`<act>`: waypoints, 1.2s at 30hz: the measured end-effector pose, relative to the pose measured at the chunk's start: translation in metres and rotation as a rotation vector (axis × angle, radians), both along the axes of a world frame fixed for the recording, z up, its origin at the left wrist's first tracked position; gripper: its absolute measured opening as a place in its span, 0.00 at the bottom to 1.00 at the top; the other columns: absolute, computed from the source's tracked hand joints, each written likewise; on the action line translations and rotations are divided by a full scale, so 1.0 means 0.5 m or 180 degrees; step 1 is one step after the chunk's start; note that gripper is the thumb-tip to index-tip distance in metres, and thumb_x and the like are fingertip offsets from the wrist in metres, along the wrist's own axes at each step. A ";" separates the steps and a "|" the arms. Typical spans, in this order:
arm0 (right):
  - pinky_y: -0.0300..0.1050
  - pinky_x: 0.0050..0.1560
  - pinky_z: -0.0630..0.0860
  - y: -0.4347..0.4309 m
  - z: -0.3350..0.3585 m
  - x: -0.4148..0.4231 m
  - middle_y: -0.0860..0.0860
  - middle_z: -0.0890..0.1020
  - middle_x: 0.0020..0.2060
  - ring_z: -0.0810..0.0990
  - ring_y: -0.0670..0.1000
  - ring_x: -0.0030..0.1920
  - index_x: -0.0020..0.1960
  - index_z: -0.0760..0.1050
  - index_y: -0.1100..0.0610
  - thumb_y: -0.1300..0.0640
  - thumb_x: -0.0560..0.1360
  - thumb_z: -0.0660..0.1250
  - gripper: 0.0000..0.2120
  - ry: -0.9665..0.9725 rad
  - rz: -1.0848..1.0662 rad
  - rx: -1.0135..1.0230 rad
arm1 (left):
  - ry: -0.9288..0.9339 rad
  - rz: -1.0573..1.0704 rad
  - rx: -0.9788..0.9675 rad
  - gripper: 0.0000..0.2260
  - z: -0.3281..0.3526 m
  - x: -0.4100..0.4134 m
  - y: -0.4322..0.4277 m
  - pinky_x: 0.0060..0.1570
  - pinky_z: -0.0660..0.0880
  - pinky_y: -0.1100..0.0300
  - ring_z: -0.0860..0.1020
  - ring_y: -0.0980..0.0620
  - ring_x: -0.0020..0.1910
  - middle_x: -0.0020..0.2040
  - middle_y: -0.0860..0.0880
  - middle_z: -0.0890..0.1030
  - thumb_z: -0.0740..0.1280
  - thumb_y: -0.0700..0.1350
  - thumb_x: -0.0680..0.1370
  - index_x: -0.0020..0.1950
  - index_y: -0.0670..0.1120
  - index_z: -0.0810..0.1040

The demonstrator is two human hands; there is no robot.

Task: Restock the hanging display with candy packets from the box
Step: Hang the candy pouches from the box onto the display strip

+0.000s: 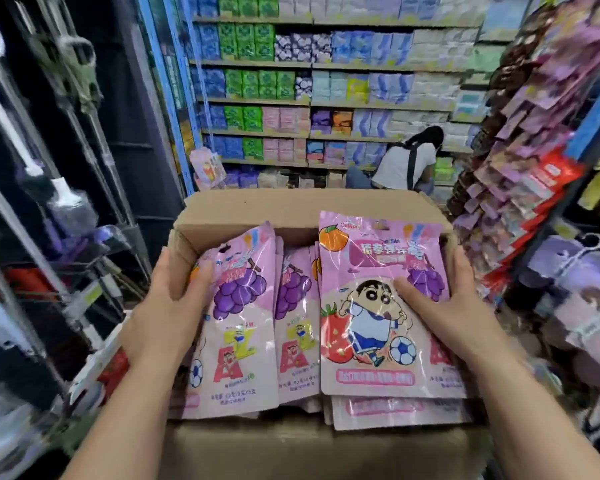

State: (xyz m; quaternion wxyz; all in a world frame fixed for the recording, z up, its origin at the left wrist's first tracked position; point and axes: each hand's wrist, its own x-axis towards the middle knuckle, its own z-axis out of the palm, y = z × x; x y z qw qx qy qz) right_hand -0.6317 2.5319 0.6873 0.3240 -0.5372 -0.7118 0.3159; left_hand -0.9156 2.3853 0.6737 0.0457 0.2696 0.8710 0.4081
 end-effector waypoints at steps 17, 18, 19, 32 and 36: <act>0.56 0.68 0.67 0.694 -0.060 -0.255 0.39 0.67 0.70 0.72 0.52 0.68 0.73 0.43 0.35 0.26 0.56 0.66 0.54 -0.0024 0.0212 -0.0345 | -0.0182 0.0187 -0.0405 0.43 -0.045 -0.241 0.650 0.62 0.66 0.46 0.73 0.35 0.64 0.65 0.39 0.76 0.48 0.76 0.63 0.76 0.63 0.49; 0.56 0.67 0.67 0.741 -0.065 -0.269 0.39 0.67 0.70 0.72 0.52 0.67 0.74 0.43 0.36 0.26 0.56 0.66 0.54 -0.0059 0.0269 -0.0372 | -0.0202 0.0268 -0.0389 0.42 -0.051 -0.248 0.685 0.62 0.66 0.46 0.73 0.35 0.64 0.65 0.39 0.76 0.48 0.76 0.64 0.76 0.63 0.50; 0.55 0.67 0.67 0.788 -0.069 -0.283 0.39 0.67 0.69 0.72 0.53 0.67 0.74 0.43 0.36 0.27 0.56 0.66 0.54 -0.0084 0.0352 -0.0401 | -0.0229 0.0356 -0.0377 0.42 -0.057 -0.254 0.719 0.62 0.66 0.46 0.72 0.34 0.64 0.66 0.38 0.76 0.49 0.76 0.65 0.76 0.62 0.50; 0.41 0.56 0.64 1.200 -0.118 -0.567 0.39 0.68 0.66 0.71 0.52 0.67 0.76 0.44 0.42 0.37 0.64 0.70 0.50 -0.0243 0.1471 -0.0862 | -0.0641 0.1552 -0.0574 0.40 -0.131 -0.349 0.971 0.61 0.68 0.49 0.73 0.39 0.66 0.68 0.45 0.75 0.60 0.74 0.68 0.76 0.64 0.49; 0.40 0.53 0.63 1.255 -0.146 -0.671 0.46 0.72 0.63 0.73 0.52 0.60 0.77 0.45 0.43 0.42 0.68 0.71 0.47 -0.0329 0.1674 -0.0971 | -0.0752 0.1822 -0.0525 0.42 -0.158 -0.406 1.005 0.59 0.68 0.50 0.74 0.40 0.66 0.67 0.46 0.76 0.60 0.75 0.67 0.76 0.64 0.49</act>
